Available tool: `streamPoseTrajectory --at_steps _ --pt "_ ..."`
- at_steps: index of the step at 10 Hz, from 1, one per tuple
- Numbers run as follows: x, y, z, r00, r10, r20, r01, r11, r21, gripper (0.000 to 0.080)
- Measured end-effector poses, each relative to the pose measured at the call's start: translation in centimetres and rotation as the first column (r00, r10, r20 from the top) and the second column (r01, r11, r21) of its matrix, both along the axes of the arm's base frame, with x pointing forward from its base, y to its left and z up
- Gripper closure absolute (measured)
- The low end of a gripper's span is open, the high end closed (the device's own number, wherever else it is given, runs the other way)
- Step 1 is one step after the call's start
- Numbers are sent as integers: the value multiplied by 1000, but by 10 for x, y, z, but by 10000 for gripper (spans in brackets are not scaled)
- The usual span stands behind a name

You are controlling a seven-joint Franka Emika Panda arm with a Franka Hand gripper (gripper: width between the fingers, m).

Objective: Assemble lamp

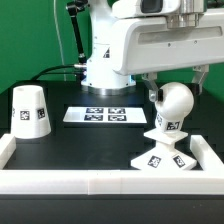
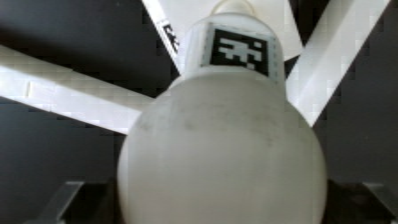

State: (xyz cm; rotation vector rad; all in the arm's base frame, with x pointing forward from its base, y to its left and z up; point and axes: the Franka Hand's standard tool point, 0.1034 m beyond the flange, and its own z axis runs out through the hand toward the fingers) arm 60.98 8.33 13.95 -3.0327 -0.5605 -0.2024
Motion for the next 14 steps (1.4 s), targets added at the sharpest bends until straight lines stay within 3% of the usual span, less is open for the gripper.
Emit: streamPoseTrajectory --at_steps 2,10,14 --pt "-11 5 0 998 -24 60 24 1000 5 242" --pt "-12 6 0 996 -59 60 58 998 12 244" --pt "-12 13 3 919 -389 62 383 919 98 266"
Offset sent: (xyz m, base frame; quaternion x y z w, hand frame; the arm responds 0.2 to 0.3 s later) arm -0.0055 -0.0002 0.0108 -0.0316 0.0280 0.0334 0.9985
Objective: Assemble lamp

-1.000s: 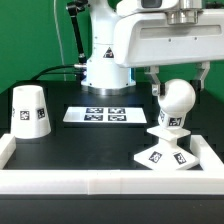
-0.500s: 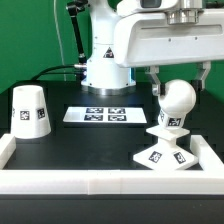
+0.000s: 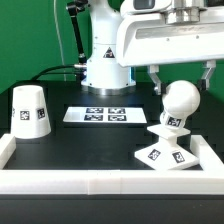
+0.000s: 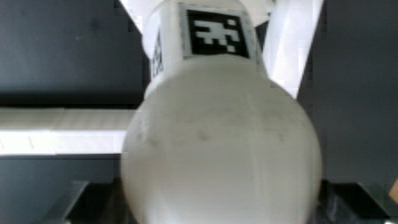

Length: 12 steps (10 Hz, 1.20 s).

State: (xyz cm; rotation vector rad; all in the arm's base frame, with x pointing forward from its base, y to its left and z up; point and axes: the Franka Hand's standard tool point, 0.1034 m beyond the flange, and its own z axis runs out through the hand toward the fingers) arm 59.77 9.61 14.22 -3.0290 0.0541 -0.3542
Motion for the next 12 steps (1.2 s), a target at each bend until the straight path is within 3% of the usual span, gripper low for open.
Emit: streamPoseTrajectory --at_steps 7,10,11,12 --pt "1 -3 1 903 -425 -66 430 892 138 300" --pt "1 -4 0 901 -429 -68 434 890 140 310" --pt "1 -3 0 901 -428 -69 434 890 140 156" --pt "1 -4 -1 904 -422 -68 428 893 139 117"
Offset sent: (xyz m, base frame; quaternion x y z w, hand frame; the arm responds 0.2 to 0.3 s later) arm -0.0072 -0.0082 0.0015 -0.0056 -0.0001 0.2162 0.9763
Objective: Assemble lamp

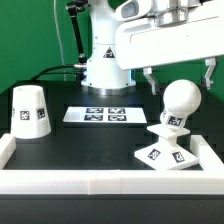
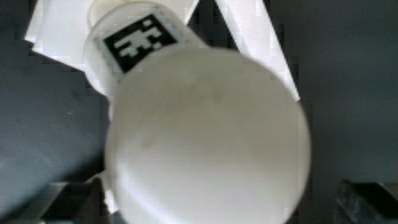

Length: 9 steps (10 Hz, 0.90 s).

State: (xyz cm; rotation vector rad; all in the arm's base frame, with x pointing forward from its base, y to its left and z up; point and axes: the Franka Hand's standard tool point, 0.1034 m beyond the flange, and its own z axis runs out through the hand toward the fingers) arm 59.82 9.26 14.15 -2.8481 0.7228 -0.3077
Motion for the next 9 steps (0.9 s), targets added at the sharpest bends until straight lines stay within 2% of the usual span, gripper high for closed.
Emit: streamPoseTrajectory --at_steps 2,4,5,9 --pt "3 1 1 988 142 68 -138 989 -56 103" --pt "0 0 -4 949 296 111 -282 951 -129 101" --pt "-1 -6 -8 934 341 109 -324 934 -151 101" --pt "0 -6 -8 834 544 94 -514 826 -231 101"
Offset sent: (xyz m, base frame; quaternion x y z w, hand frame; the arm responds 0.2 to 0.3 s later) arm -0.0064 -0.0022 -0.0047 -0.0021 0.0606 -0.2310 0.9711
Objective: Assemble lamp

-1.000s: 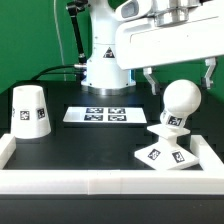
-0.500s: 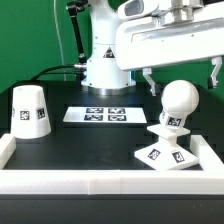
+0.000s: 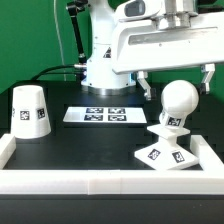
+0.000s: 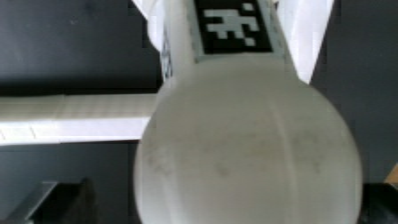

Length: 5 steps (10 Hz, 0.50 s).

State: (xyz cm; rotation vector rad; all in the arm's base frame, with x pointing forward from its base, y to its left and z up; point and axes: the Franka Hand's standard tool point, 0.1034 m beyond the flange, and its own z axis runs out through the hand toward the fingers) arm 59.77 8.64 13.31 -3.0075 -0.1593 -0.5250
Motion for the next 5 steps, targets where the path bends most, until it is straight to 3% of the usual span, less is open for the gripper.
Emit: streamPoseTrajectory --at_steps 2,5 --pt "0 0 2 998 63 5 -63 998 -22 101" --pt "-4 3 1 997 69 -39 -69 997 -14 101"
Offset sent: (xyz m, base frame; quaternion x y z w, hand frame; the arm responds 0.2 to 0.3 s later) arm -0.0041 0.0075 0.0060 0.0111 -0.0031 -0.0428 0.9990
